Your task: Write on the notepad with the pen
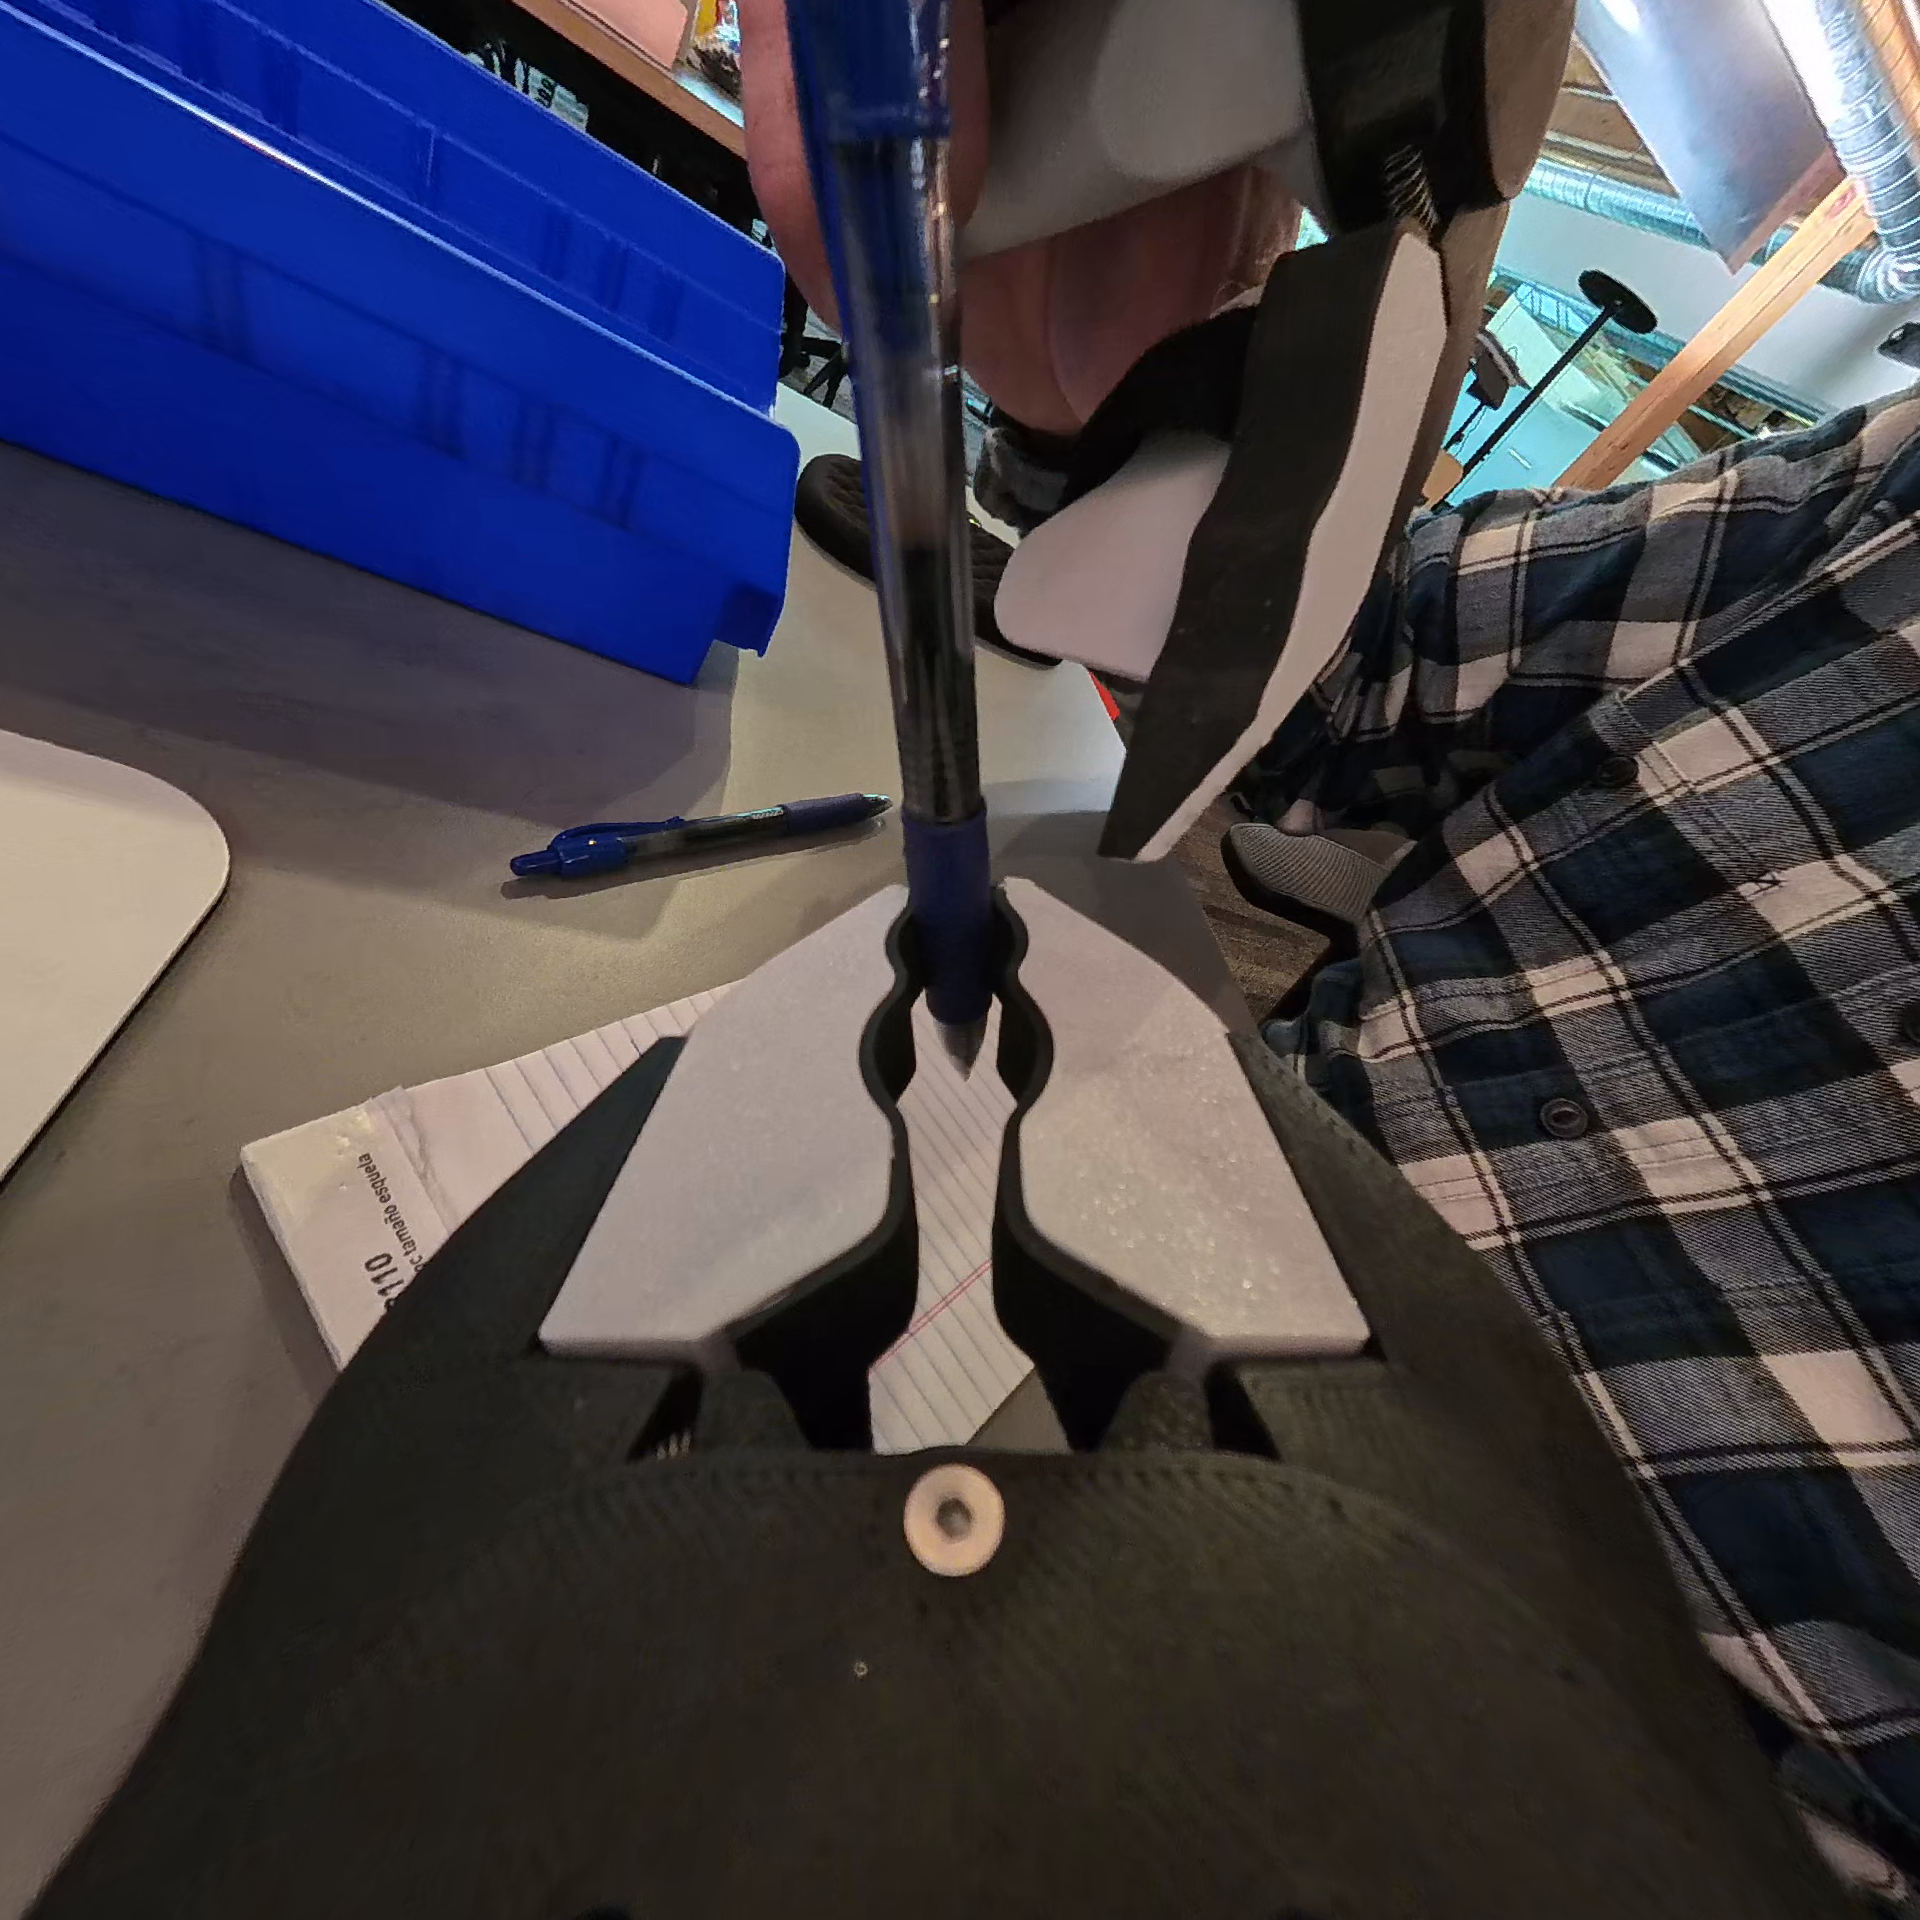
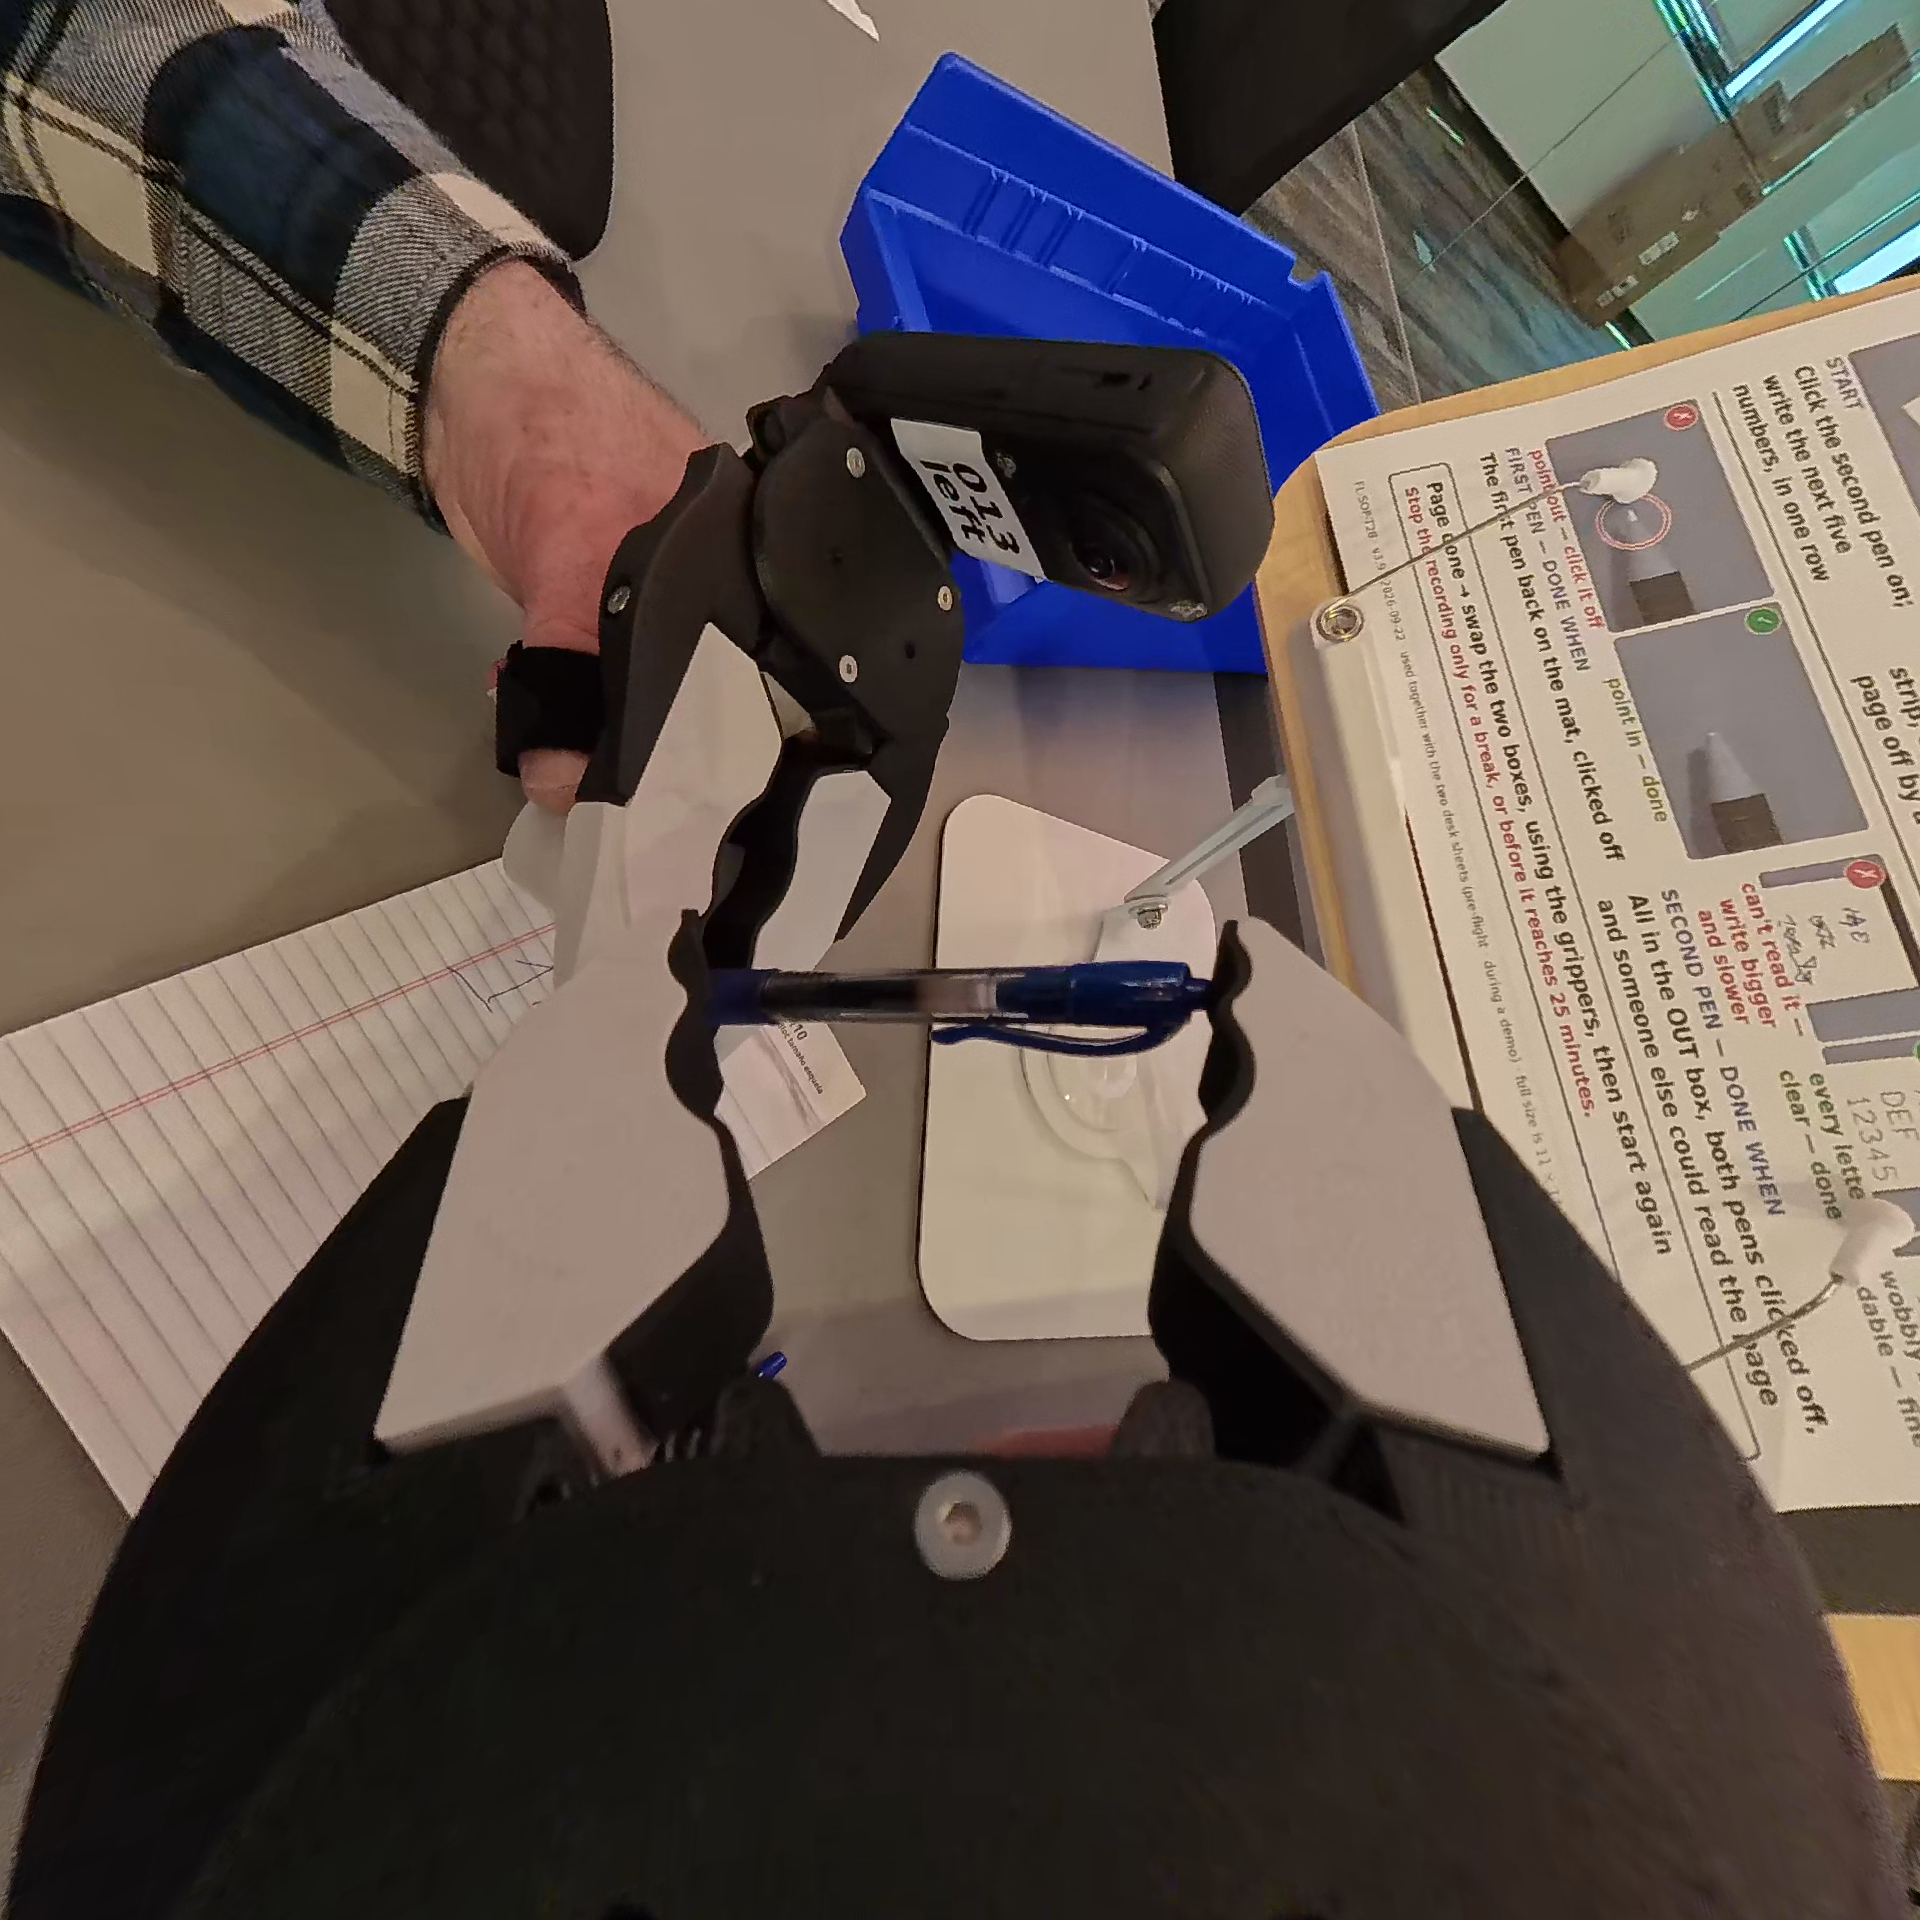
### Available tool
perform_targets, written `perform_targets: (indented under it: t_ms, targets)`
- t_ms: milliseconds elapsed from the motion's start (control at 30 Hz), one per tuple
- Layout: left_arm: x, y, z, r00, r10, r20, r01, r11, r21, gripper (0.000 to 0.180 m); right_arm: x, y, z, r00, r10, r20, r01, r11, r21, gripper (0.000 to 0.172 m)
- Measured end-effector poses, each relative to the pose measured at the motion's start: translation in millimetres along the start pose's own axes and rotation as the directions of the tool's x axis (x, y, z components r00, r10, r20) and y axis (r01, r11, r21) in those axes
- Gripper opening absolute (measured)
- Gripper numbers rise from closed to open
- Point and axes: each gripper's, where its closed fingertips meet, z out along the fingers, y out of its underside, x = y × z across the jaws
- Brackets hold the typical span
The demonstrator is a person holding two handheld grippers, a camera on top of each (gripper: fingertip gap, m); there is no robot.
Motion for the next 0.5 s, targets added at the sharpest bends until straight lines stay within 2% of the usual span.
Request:
perform_targets:
  t_ms: [133,233,300,367,467,500]
  targets:
    - [1,-5,0,1.0,0.008,0.006,-0.008,1.0,0.023,0.011,8,1,-7,0.996,0.062,-0.057,-0.06,0.998,0.027,0.083]
    - [3,-15,-1,1.0,0.021,0.018,-0.022,0.997,0.075,0.011,20,12,-16,0.958,0.263,-0.118,-0.257,0.964,0.066,0.085]
    - [2,-17,3,0.999,0.033,0.039,-0.036,0.995,0.095,0.011,16,16,-20,0.883,0.467,-0.041,-0.456,0.877,0.15,0.072]
    - [1,-18,9,0.996,0.055,0.07,-0.061,0.993,0.099,0.011,0,18,-17,0.787,0.607,0.112,-0.616,0.765,0.187,0.056]
    - [0,-15,21,0.989,0.101,0.111,-0.11,0.991,0.072,0.011,-19,10,-13,0.632,0.7,0.334,-0.774,0.595,0.217,0.035]
    - [0,-15,24,0.987,0.114,0.118,-0.122,0.991,0.063,0.011,-26,8,-12,0.604,0.698,0.386,-0.793,0.574,0.203,0.016]
